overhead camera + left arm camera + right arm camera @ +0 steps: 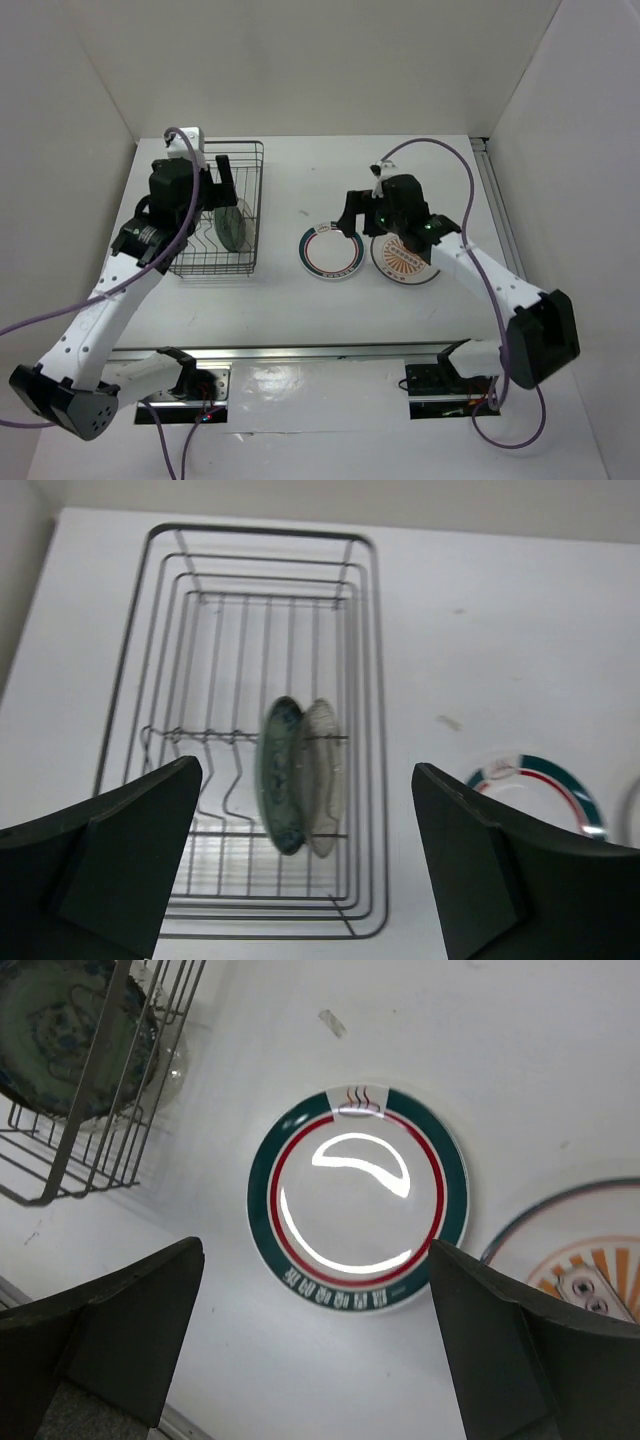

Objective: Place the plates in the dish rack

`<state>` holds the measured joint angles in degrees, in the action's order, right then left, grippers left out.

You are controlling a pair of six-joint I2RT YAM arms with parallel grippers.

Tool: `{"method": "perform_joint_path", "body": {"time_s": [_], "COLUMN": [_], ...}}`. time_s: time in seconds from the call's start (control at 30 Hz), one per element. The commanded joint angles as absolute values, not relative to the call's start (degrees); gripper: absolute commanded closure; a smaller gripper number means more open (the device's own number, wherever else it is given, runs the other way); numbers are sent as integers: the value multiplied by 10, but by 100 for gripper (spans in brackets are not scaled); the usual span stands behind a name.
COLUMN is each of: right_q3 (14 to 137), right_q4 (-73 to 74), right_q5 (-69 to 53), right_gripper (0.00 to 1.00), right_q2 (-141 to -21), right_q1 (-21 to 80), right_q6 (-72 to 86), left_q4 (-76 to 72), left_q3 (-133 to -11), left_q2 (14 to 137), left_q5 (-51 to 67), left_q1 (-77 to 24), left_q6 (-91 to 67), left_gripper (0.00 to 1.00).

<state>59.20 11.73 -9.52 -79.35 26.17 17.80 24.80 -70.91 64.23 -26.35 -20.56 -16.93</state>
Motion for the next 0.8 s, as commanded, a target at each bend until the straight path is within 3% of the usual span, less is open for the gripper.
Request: {"method": "perform_joint_path", "body": {"time_s": [0.0, 0.13, 0.3, 0.57, 0.77], "right_q3": [561, 482, 359, 217, 194], "right_q4": [170, 195, 119, -75, -204], "right_q5": [11, 36, 4, 69, 111], "right_gripper": [0, 0, 0, 0, 0], "right_q2": [-694, -591, -501, -506, -620], "right_q1": [291, 312, 338, 412, 448], "right_q6": [180, 260, 342, 440, 448], "left_q4": [202, 221, 234, 221, 215], "left_q3": [-708, -735, -741, -730, -730], "left_q2": [613, 636, 642, 623, 623], "left_q5": [-130, -89, -89, -82, -52], "left_q1": [-205, -205, -205, -205, -205], "left_q6": [-186, -181, -192, -185, -180], "left_gripper": [0, 0, 0, 0, 0]}}
